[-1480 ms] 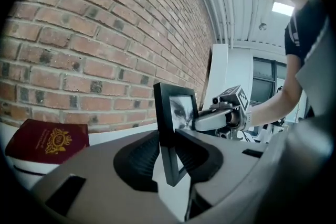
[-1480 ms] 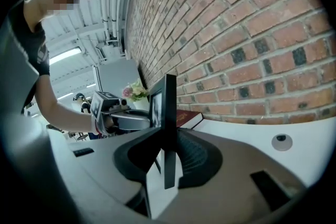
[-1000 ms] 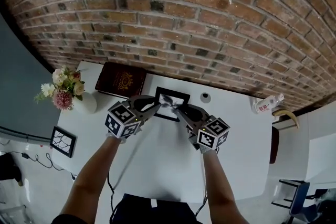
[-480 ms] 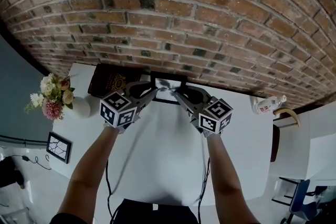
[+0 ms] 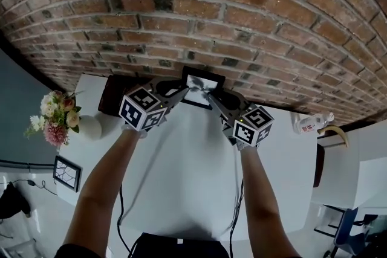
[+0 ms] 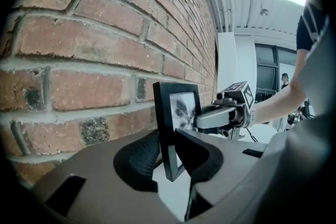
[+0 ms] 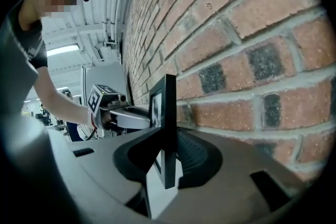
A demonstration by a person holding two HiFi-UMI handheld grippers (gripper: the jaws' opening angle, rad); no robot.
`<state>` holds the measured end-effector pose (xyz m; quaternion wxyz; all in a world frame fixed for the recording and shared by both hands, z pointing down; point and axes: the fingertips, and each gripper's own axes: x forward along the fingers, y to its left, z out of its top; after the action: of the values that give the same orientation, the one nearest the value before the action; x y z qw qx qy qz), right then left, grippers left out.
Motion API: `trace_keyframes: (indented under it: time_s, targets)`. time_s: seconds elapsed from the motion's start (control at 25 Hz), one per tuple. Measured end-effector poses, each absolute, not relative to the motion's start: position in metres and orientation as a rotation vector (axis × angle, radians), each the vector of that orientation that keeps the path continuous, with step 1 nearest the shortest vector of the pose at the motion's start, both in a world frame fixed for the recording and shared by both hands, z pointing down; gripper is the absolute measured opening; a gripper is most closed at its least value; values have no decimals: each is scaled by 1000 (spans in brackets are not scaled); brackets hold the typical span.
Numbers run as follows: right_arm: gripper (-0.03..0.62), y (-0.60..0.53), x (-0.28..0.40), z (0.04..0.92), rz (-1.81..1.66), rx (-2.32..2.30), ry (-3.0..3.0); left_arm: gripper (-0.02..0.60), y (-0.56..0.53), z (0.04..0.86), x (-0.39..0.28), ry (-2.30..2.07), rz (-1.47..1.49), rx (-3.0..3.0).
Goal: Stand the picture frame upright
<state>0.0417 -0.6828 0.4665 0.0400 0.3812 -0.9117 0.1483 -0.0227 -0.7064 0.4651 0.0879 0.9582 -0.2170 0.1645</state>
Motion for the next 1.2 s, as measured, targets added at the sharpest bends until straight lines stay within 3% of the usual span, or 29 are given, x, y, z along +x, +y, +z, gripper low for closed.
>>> trace_keyframes:
  time_s: [1.2]
  targets:
    - [103, -721, 66, 566, 582, 1157, -2690, 109, -741, 564, 0, -821, 557, 2710]
